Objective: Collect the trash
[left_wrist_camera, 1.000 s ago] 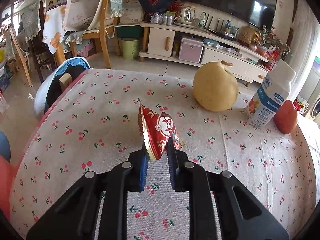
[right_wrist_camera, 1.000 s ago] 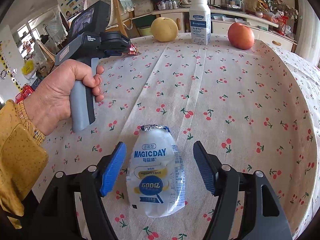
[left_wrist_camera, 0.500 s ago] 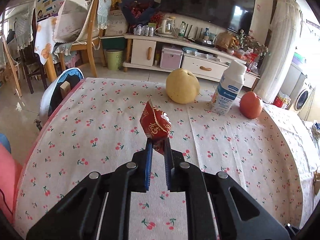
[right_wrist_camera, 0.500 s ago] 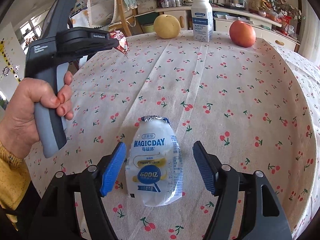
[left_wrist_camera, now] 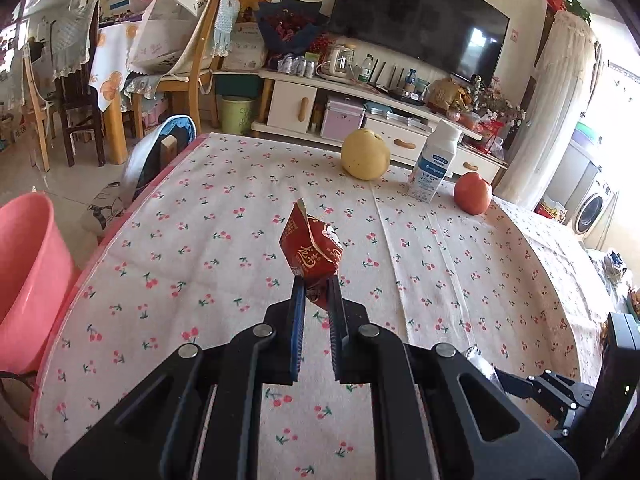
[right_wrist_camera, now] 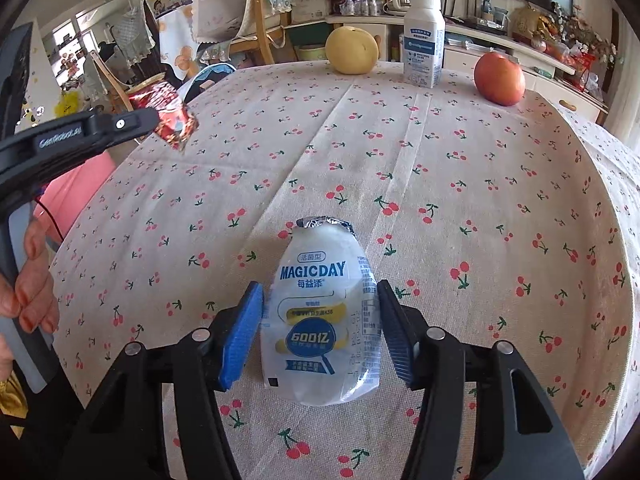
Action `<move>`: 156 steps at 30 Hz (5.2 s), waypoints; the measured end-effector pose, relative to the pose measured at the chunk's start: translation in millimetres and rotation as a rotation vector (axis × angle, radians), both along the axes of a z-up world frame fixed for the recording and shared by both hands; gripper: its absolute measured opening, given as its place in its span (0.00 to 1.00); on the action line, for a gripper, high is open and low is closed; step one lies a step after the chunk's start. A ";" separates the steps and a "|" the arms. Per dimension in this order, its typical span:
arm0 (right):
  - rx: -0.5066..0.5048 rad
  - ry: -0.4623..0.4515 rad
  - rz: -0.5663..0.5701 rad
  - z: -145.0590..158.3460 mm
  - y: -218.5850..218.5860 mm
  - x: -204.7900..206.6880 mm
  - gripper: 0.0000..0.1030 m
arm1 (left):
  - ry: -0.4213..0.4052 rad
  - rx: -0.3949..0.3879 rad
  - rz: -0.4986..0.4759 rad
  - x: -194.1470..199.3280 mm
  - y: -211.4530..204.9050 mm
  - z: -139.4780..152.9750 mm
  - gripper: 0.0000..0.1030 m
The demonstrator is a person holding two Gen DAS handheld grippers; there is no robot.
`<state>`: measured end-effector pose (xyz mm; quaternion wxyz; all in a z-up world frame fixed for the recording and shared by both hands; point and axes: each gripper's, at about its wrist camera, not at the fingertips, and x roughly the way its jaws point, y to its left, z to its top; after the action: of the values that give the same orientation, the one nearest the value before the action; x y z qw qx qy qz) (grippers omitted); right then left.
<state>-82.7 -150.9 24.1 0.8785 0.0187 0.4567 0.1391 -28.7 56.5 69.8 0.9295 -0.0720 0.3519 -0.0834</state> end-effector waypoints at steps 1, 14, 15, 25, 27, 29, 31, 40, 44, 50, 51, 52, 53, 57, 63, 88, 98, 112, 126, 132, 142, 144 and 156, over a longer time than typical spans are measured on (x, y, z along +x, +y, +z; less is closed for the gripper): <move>0.002 -0.003 0.000 0.0 -0.4 -0.2 0.56 | -0.002 -0.002 0.006 -4.4 3.2 -0.2 0.12; 0.035 -0.063 -0.033 12.0 -3.2 -7.4 0.28 | -0.053 -0.070 0.093 -38.3 46.1 -3.9 0.12; 0.032 -0.064 -0.037 13.5 -2.6 -7.5 0.19 | -0.056 -0.069 0.098 -39.0 49.5 -4.5 0.12; 0.072 -0.030 -0.083 -0.1 -7.0 -8.9 0.52 | -0.023 -0.116 0.108 -37.0 72.0 -20.1 0.12; 0.078 -0.028 -0.072 -0.3 -4.4 -9.3 0.54 | -0.021 -0.127 0.106 -36.1 74.1 -21.7 0.12; 0.065 -0.033 -0.054 0.2 1.0 -10.1 0.55 | -0.015 -0.141 0.105 -34.6 76.9 -23.8 0.12; 0.045 -0.035 -0.034 0.1 8.2 -10.9 0.61 | -0.012 -0.154 0.106 -33.1 78.9 -25.2 0.12; -0.134 -0.077 0.050 -1.7 46.1 -18.1 0.45 | -0.014 -0.200 0.095 -30.2 84.8 -26.6 0.12; -0.137 -0.085 0.065 -1.2 54.0 -18.0 0.22 | -0.018 -0.219 0.096 -30.5 89.4 -25.9 0.12; -0.130 -0.084 0.072 0.5 62.0 -19.4 0.21 | -0.031 -0.242 0.108 -31.3 97.8 -22.5 0.12; -0.127 -0.086 0.072 1.5 63.8 -19.4 0.21 | -0.033 -0.246 0.109 -31.5 99.5 -21.6 0.12; -0.126 -0.091 0.072 3.6 65.9 -20.0 0.21 | -0.037 -0.250 0.111 -31.7 101.2 -20.5 0.12; -0.127 -0.096 0.072 5.2 67.4 -20.3 0.21 | -0.039 -0.254 0.113 -32.0 102.8 -19.6 0.12; -0.125 -0.115 0.078 15.9 76.6 -21.0 0.21 | -0.056 -0.268 0.123 -34.2 109.9 -14.4 0.12; -0.115 -0.146 0.118 36.9 102.9 -20.6 0.21 | -0.096 -0.287 0.159 -38.3 129.1 -2.9 0.12; -0.045 -0.203 0.502 83.0 352.8 47.5 0.21 | -0.169 -0.250 0.599 -43.1 276.6 8.4 0.12; -0.115 -0.192 0.591 52.0 403.6 65.0 0.21 | -0.083 -0.259 0.672 -33.2 304.5 -7.3 0.13; -0.168 -0.285 0.416 57.3 355.8 48.0 0.81 | -0.090 -0.195 0.663 -28.8 287.1 -7.1 0.80; -0.188 -0.314 0.063 74.0 231.1 1.4 0.89 | -0.184 0.004 0.461 -38.6 206.3 22.7 0.96; -0.182 -0.315 -0.052 80.9 177.0 -31.2 0.90 | -0.257 0.073 0.388 -62.0 160.0 39.3 0.96; -0.131 -0.376 -0.220 102.2 96.4 -91.3 0.92 | -0.292 0.223 0.297 -109.9 88.6 69.1 0.96; -0.113 -0.389 -0.258 108.3 79.8 -102.7 0.92 | -0.291 0.207 0.280 -121.8 78.7 75.3 0.96; -0.109 -0.518 -0.430 154.1 15.5 -165.6 0.93 | -0.372 0.195 0.189 -183.3 23.9 127.7 0.96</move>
<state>-248.3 -135.4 178.1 0.9742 0.0316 0.2108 -0.0736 -212.1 80.4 197.5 0.9846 0.0023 0.1727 0.0266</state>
